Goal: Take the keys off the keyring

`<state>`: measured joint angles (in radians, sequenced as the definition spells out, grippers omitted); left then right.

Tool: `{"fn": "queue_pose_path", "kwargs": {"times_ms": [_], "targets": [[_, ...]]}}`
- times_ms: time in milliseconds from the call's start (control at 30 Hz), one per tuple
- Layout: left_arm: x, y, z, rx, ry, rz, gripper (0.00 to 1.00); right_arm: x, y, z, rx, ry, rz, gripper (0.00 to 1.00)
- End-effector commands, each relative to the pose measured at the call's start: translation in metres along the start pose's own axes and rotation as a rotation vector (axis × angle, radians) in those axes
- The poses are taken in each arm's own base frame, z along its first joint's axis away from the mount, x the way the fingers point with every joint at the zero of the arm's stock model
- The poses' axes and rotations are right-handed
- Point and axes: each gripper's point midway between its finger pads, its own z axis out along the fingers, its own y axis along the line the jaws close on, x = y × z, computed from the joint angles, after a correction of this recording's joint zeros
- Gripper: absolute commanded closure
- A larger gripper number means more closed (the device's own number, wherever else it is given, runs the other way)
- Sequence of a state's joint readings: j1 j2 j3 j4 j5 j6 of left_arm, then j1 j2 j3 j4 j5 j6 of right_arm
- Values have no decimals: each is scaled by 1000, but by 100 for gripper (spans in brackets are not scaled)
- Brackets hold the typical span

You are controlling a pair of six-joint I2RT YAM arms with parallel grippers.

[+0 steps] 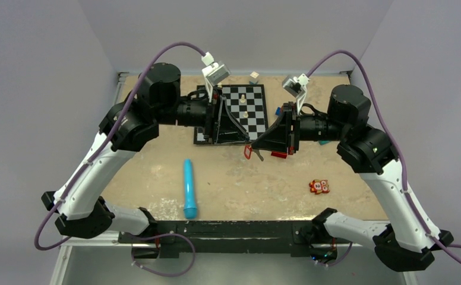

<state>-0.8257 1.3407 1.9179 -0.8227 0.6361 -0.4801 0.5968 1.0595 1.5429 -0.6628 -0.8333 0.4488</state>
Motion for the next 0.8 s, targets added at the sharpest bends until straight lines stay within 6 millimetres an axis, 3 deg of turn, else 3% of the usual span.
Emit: {"fn": "queue_pose_path", "kwargs": {"times_ms": [0,533,633,733,767], "targets": [[-16,-20,-7,63,-42,32,60,-17,18,-5,-39,-46,-78,100],[-6,-14,10,91,25,-11,71,-19,10,-3,-11,-42,-105,100],[-4,-12,11,86,33,-19,82,-20,10,-2,-13,-43,-111,100],[-2,-9,13,73,39,-23,100,-20,10,-1,-16,-42,-113,100],[-2,-8,13,70,40,-25,100,-20,10,-2,-17,-42,-116,100]]}}
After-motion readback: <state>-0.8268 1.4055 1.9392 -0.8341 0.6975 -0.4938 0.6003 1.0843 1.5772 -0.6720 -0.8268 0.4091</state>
